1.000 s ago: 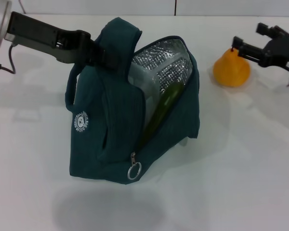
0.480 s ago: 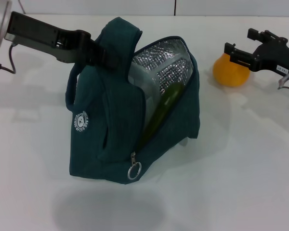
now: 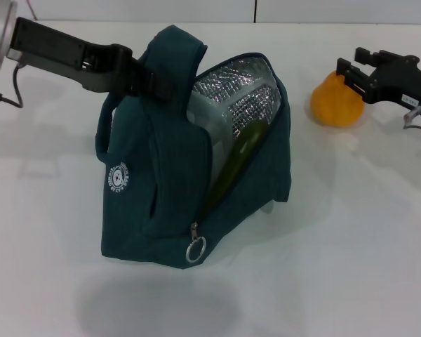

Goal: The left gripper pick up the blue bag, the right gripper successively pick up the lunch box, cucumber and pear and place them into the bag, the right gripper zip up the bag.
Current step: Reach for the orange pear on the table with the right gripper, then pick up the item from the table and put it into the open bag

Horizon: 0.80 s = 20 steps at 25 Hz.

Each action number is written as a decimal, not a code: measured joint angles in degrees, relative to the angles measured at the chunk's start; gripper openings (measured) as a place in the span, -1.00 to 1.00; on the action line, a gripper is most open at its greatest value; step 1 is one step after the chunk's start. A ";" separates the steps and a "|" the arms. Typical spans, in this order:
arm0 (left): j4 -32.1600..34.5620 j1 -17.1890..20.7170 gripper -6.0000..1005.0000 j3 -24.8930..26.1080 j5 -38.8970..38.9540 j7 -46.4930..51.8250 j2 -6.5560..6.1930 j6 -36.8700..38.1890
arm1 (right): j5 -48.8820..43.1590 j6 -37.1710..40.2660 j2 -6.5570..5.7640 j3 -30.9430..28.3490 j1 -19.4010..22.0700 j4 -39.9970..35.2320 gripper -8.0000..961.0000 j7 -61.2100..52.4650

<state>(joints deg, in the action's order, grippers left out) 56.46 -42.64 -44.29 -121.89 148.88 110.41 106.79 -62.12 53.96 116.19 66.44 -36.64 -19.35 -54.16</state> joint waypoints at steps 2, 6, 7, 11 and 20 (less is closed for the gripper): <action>0.03 -0.03 -0.90 0.00 0.00 0.00 0.01 0.00 | 0.00 -0.04 -0.01 0.55 -0.47 0.17 0.20 0.07; 0.05 -0.05 -0.90 0.00 0.00 0.00 0.04 0.00 | -0.01 -0.44 0.00 1.06 -1.64 1.21 -0.17 0.24; 0.05 -0.06 -0.90 0.00 -0.01 0.00 0.05 0.00 | -0.09 -0.67 0.00 1.09 -1.92 1.42 -0.26 0.27; 0.06 -0.08 -0.90 -0.06 -0.07 -0.05 0.12 0.00 | -0.32 -1.23 0.00 1.23 -2.19 1.51 -0.59 0.38; 0.06 -0.06 -0.90 -0.09 -0.06 -0.17 0.16 0.00 | -0.34 -1.20 0.00 1.24 -2.04 1.48 -0.93 1.07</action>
<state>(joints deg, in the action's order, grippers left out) 56.52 -42.70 -44.38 -121.96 148.72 110.57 106.79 -62.46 52.76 116.19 67.68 -38.68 -17.87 -53.09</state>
